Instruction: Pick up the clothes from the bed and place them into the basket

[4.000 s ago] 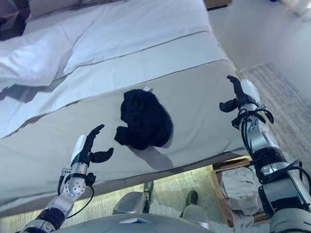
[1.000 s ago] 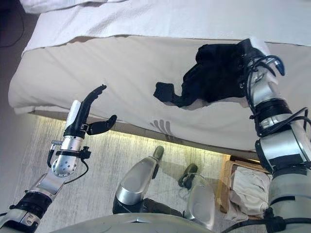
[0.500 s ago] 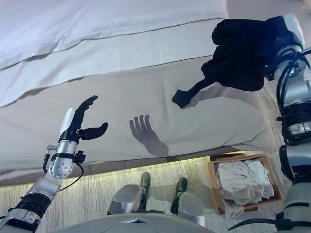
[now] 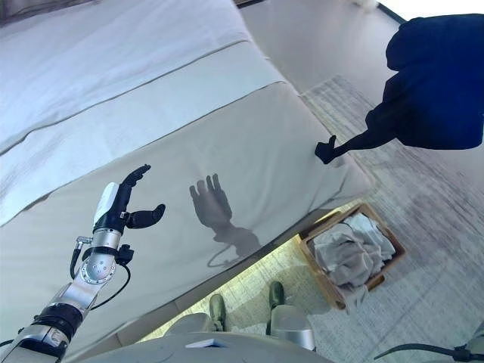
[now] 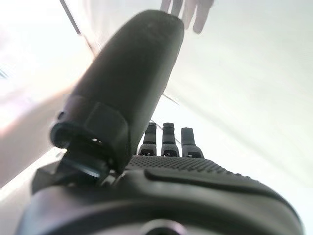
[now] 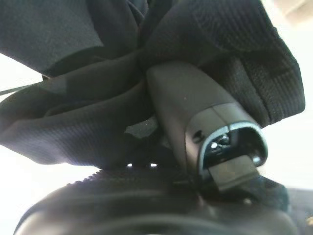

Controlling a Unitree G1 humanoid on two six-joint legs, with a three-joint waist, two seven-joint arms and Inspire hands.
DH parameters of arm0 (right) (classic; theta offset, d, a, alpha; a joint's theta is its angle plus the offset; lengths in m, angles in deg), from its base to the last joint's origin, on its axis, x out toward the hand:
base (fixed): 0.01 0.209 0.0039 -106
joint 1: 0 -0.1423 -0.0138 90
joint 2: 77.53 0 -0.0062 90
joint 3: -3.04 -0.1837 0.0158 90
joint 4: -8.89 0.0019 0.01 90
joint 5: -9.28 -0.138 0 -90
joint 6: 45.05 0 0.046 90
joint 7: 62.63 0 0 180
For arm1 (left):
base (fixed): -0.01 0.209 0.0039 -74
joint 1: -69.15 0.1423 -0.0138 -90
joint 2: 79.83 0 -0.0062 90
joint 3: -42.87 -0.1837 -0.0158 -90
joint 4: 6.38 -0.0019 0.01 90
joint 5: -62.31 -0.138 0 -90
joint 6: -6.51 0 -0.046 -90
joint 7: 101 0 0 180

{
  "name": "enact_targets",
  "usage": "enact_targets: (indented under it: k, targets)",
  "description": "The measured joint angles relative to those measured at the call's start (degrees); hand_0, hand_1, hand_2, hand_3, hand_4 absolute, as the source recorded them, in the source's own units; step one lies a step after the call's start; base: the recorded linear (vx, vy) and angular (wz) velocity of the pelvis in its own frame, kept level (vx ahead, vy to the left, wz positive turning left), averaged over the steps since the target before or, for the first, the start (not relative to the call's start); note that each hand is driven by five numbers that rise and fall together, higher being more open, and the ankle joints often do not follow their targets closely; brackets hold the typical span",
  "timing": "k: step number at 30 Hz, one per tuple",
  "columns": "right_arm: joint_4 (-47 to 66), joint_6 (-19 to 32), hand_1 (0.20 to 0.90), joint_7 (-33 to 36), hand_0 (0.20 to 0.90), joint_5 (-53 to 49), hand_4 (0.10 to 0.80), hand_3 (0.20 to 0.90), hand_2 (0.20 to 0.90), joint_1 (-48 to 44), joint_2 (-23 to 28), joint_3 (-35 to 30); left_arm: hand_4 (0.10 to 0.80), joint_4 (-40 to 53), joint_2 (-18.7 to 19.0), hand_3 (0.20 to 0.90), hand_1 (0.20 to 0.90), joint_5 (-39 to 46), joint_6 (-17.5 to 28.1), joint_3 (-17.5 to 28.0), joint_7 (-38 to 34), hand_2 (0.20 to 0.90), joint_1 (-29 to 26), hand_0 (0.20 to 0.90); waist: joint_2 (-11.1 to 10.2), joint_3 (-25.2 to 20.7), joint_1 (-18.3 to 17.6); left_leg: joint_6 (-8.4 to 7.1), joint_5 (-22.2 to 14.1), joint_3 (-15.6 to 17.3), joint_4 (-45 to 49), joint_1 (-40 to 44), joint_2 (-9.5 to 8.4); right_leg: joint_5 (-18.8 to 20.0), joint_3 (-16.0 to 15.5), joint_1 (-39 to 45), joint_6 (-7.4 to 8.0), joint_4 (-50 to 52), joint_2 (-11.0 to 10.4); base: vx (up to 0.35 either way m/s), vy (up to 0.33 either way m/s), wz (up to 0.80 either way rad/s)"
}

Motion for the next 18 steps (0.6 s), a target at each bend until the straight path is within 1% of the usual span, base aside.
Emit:
enact_targets:
  k: [2, 3, 6, 8, 11, 12, 13, 15, 17, 18]
  targets:
    - [0.0, -0.3, 0.300, 0.0, 0.300, -0.6, 0.100, 0.200, 0.300, 2.0, 1.5, -1.0, 0.800, -0.1, -0.1, 0.900, 0.900, 0.0, 0.0, 0.0, 0.1, 0.900, -0.1, 0.900, 0.0, 0.0, -1.0, 0.00, 0.0, 0.9, 0.0, 0.4, 0.16, 0.0, 1.4, -0.2, 0.01, 0.0, 0.3, -0.040, 0.015, -0.29]
    - [0.6, -0.3, 0.300, 0.0, 0.300, -0.8, 0.100, 0.200, 0.300, 3.7, 1.5, -2.8, 0.800, -0.4, -0.2, 0.900, 0.900, 0.0, 0.1, 0.0, 0.2, 0.900, -0.2, 0.900, 0.1, 0.0, -1.4, -0.01, 0.0, 1.3, -0.3, 0.8, 0.30, 0.0, 2.0, -0.2, 0.06, 0.0, 0.6, -0.030, 0.014, -0.33]
    - [1.3, -0.3, 0.300, -0.1, 0.300, -2.1, 0.100, 0.200, 0.300, 8.2, 1.7, -7.2, 0.800, -1.4, -0.4, 0.900, 0.900, 0.0, 0.3, 0.0, 1.1, 0.900, -0.5, 0.900, 0.1, -0.1, -2.9, -0.01, 0.0, 2.7, -0.7, 1.0, 0.48, -0.6, 3.4, -0.7, 0.90, 0.0, 0.9, -0.022, 0.005, -0.29]
    - [1.2, -0.3, 0.300, -0.3, 0.300, -3.0, 0.100, 0.200, 0.300, 10.4, 1.7, -8.8, 0.800, -1.5, -0.5, 0.900, 0.900, 0.0, 0.3, -0.1, 1.6, 0.900, -0.6, 0.900, 0.3, -0.2, -3.6, -0.09, 0.1, 2.9, -0.8, 1.0, 0.73, -0.6, 4.3, -1.1, 0.91, 0.0, 0.9, -0.017, -0.006, -0.23]
    - [1.1, -0.3, 0.300, -1.5, 0.300, -4.8, 0.100, 0.200, 0.300, 15.2, 1.7, -11.8, 0.800, -1.6, -1.7, 0.900, 0.900, 0.0, 0.3, -0.3, 2.4, 0.900, -0.9, 0.900, 1.3, -0.8, -5.3, -0.11, 0.1, 3.6, -1.0, 1.0, 1.38, -0.6, 4.6, -1.3, 0.92, 0.0, 1.7, -0.028, -0.027, -0.09]
    - [1.1, -0.3, 0.300, -1.7, 0.300, -5.3, 0.100, 0.200, 0.300, 16.5, 1.7, -12.3, 0.800, -1.6, -1.7, 0.900, 0.900, 0.0, 0.3, -0.5, 2.5, 0.900, -0.9, 0.900, 1.4, -0.9, -5.5, -0.11, 0.1, 4.0, -1.0, 1.0, 1.47, -0.8, 4.9, -1.5, 1.25, 0.0, 1.8, -0.013, -0.027, -0.18]
    - [1.0, -0.3, 0.300, -2.0, 0.300, -5.3, 0.100, 0.200, 0.300, 17.3, 1.7, -12.3, 0.800, -1.6, -1.8, 0.900, 0.900, 0.0, 0.3, -0.6, 2.7, 0.900, -0.9, 0.900, 1.6, -1.0, -6.1, -0.13, 0.0, 4.2, -1.0, 0.8, 1.47, -1.4, 5.4, -1.8, 2.10, 0.0, 1.8, -0.004, -0.040, -0.17]
    - [0.5, -0.3, 0.300, -3.0, 0.300, -5.3, 0.100, 0.200, 0.300, 18.4, 1.7, -12.3, 0.800, -1.6, -2.4, 0.900, 0.900, 0.0, 0.3, -0.9, 2.7, 0.900, -0.9, 0.900, 2.5, -1.5, -6.8, -0.13, 0.0, 4.2, -1.1, 0.7, 1.95, -1.3, 5.6, -2.1, 2.41, 0.0, 2.3, 0.008, -0.060, -0.09]
    - [-0.6, -0.3, 0.300, -4.1, 0.300, -5.2, 0.100, 0.200, 0.300, 19.3, 1.7, -12.3, 0.800, -1.6, -3.2, 0.900, 0.900, 0.0, 0.3, -1.1, 2.8, 0.900, -0.9, 0.900, 3.5, -2.2, -6.8, -0.91, -0.6, 4.2, -1.1, 0.7, 2.42, -1.3, 5.8, -2.1, 2.52, 0.0, 3.0, 0.015, -0.070, -0.06]
    - [-1.0, -0.3, 0.300, -4.3, 0.300, -5.2, 0.100, 0.200, 0.300, 19.7, 1.7, -12.3, 0.800, -1.6, -3.6, 0.900, 0.900, 0.0, 0.3, -1.1, 2.8, 0.900, -0.9, 0.900, 4.1, -2.5, -6.8, -1.06, -0.7, 4.3, -1.1, 0.6, 2.77, -1.4, 5.8, -2.4, 2.62, 0.0, 3.2, 0.018, -0.080, -0.06]
